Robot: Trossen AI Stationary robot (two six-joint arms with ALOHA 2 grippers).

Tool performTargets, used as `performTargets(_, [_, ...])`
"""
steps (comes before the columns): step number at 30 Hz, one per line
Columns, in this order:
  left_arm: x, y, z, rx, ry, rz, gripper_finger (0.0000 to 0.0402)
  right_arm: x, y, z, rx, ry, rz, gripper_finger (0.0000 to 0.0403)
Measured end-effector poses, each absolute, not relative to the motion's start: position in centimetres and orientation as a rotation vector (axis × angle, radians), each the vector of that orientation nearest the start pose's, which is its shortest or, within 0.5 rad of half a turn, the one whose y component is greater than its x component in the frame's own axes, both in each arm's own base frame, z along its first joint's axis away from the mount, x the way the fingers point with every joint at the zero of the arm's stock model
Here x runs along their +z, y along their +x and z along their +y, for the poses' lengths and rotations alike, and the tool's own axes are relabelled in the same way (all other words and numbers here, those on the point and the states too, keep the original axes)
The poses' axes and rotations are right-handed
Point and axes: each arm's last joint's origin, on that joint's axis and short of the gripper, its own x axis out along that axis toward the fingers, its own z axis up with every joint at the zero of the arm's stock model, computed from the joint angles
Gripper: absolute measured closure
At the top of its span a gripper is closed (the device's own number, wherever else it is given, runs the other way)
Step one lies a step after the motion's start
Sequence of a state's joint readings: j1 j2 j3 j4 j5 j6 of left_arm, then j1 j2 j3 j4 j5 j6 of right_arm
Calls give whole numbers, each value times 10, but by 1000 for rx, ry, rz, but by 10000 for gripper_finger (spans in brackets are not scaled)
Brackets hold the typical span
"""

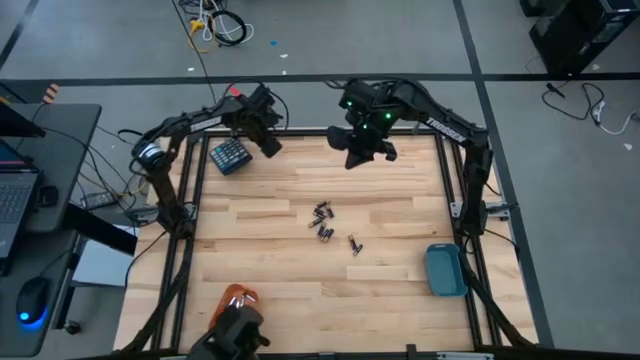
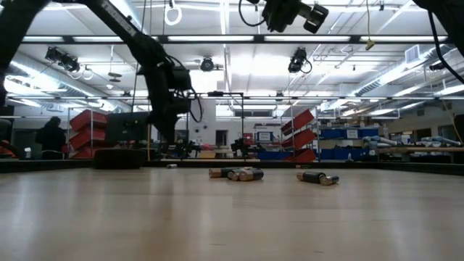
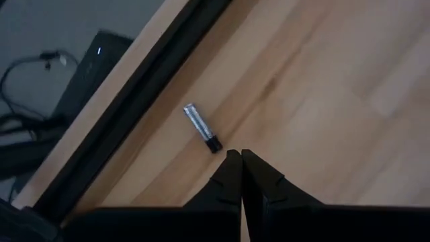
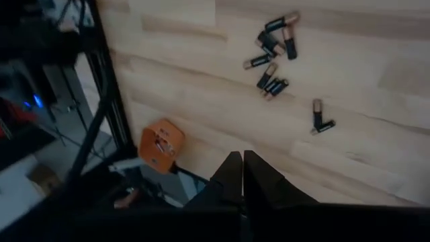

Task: Sort batteries
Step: Put the silver battery into the orange bin

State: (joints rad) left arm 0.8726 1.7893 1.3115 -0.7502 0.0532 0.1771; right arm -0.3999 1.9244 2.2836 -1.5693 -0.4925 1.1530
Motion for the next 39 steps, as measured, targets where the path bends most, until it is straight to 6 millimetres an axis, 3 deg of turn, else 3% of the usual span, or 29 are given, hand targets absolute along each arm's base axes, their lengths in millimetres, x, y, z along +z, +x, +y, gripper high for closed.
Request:
performTargets(7, [193, 235, 280, 644, -485, 1208, 359, 406, 333, -118, -530, 1517, 1097, 402])
performTargets(19, [193, 235, 286, 796, -434, 1203, 265, 405, 333, -118, -533, 1516, 1096, 402])
performTargets(39, [188, 241, 281, 802, -491, 1160, 259, 405, 333, -118, -553, 1513, 1090, 401])
